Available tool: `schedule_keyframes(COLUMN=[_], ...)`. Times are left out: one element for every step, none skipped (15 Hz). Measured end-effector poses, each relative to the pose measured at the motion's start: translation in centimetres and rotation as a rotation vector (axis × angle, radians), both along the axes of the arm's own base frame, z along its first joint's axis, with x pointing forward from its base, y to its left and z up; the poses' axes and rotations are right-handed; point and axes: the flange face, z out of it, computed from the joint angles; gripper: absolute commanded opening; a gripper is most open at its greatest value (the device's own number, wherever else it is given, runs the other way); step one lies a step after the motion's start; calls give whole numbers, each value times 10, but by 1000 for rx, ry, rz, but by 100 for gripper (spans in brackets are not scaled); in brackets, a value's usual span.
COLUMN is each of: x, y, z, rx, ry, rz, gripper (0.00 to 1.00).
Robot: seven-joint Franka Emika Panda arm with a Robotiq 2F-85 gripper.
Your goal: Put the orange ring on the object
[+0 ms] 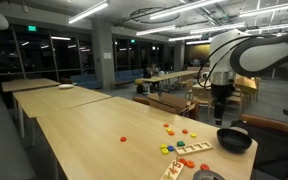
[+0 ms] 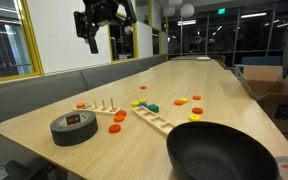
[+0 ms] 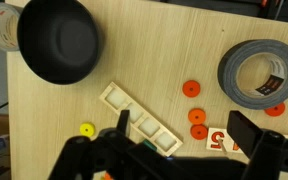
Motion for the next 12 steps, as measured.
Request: schedule_keyframes(x=[1,1,2,2,2,2,2,1,1,2,3,4], y=[0,0,0,0,0,0,0,0,0,1,2,2], z=[3,6,8,9,9,9,8,6,4,0,-6,-12], rx=[0,0,0,0,0,0,0,1,3,8,16,28], ry=[-6,-13,-17,-20,-20,-20,-18,-15,-21,-38,-64,-94], rz=[0,0,0,0,0,0,0,-3,-12,-29,-56,-89], gripper=[100,100,100,100,100,100,100,100,100,100,100,100])
